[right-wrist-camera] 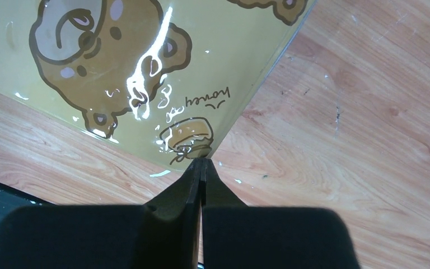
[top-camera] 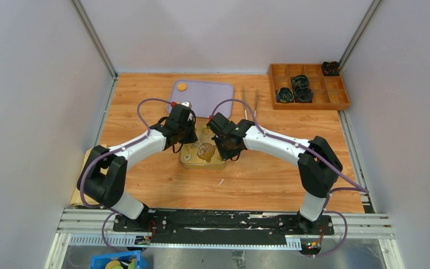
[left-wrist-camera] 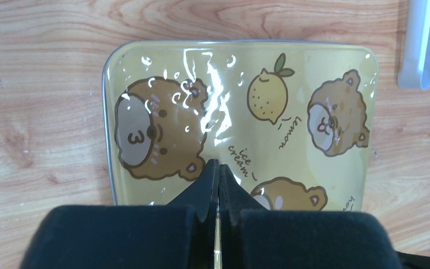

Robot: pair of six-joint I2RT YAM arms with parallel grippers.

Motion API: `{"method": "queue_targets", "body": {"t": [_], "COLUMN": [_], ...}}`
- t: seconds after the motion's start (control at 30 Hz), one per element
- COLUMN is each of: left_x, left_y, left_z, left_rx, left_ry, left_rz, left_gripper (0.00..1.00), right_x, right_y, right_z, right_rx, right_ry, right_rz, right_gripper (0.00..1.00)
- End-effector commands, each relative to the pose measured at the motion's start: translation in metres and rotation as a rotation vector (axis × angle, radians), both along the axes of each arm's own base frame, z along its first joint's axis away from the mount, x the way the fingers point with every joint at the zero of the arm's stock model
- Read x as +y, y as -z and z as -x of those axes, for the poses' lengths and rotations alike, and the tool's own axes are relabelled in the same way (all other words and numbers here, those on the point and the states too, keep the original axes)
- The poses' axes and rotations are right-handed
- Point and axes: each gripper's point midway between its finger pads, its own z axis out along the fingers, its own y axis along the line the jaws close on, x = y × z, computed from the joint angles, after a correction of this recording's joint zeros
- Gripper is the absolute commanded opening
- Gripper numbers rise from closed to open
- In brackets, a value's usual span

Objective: Pack the cookies

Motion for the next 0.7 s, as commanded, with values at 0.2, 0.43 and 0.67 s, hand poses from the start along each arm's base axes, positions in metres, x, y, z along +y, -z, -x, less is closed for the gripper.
{"method": "queue_targets", "body": {"t": [0.2,0.43,0.67], "left_x": [0.024,0.049,0.066], "left_y": [-0.054,-0.130,-0.165], "left_z": [0.013,0.016,0.012], "left_rx": [-0.124,-0.346,-0.482], "left_ry": [-0.007,-0.053,-0.124], "left_rz": [-0.069,-0.092,-0.108], "left_gripper": [0.00,0.17,0.50], "right_x": [-0.023,-0.062,-0.082], "right_y": [-0.070,-0.104,-0.108], "right_z": [-0.014,-0.036,-0.043], "right_rx": [-0.263,-0.457,-0.520], "right_ry": [0.049,0.148,0.192], "right_rz": [-0.023,0.089,0.169], "right_gripper": [0.01,0.04,0.05]}}
